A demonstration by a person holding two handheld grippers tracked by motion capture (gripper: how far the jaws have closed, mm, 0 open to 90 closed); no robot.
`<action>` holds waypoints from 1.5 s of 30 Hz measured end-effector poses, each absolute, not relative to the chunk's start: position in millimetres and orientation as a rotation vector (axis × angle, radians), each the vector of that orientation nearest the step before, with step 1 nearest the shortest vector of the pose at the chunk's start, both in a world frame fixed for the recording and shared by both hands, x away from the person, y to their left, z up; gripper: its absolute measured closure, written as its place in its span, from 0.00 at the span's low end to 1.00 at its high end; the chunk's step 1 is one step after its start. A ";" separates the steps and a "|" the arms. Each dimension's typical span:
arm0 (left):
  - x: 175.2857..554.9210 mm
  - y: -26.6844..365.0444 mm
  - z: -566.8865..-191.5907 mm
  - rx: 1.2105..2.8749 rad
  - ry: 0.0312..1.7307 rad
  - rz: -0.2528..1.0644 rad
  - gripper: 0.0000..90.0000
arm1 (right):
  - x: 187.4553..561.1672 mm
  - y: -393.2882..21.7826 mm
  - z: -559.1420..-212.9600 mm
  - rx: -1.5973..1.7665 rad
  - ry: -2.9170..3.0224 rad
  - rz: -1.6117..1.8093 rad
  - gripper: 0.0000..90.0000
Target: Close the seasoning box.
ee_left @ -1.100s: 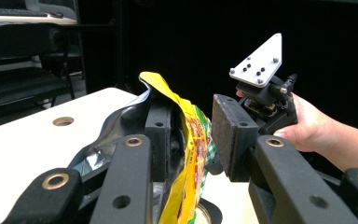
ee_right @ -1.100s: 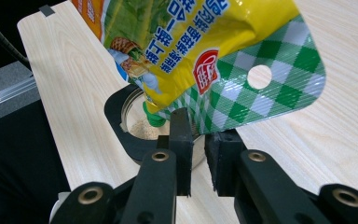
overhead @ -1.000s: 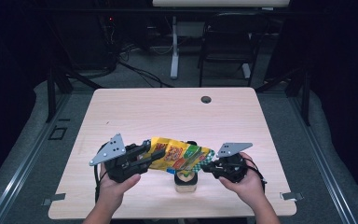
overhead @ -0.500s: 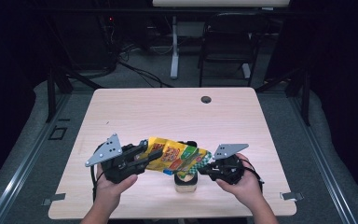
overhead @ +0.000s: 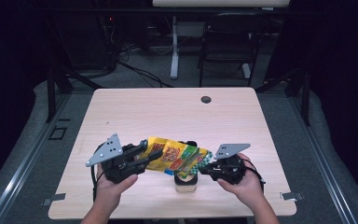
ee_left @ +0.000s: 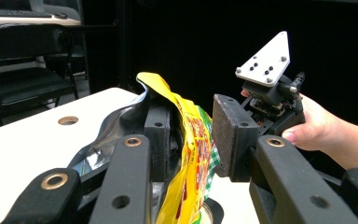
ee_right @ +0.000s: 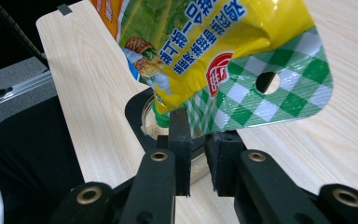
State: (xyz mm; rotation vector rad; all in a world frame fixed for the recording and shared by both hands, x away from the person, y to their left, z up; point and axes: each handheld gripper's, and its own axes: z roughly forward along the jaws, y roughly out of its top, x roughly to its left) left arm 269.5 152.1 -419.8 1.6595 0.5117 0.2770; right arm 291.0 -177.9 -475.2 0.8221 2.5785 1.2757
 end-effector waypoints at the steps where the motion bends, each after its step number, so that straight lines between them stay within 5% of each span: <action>1: 269.3 152.7 -419.5 1.665 0.513 0.279 0.76 | 290.9 -177.2 -475.2 0.823 2.577 1.272 0.90; 45: 269.8 151.7 -424.3 1.686 0.515 0.279 0.76 | 294.9 -175.7 -485.9 0.885 2.514 1.299 0.91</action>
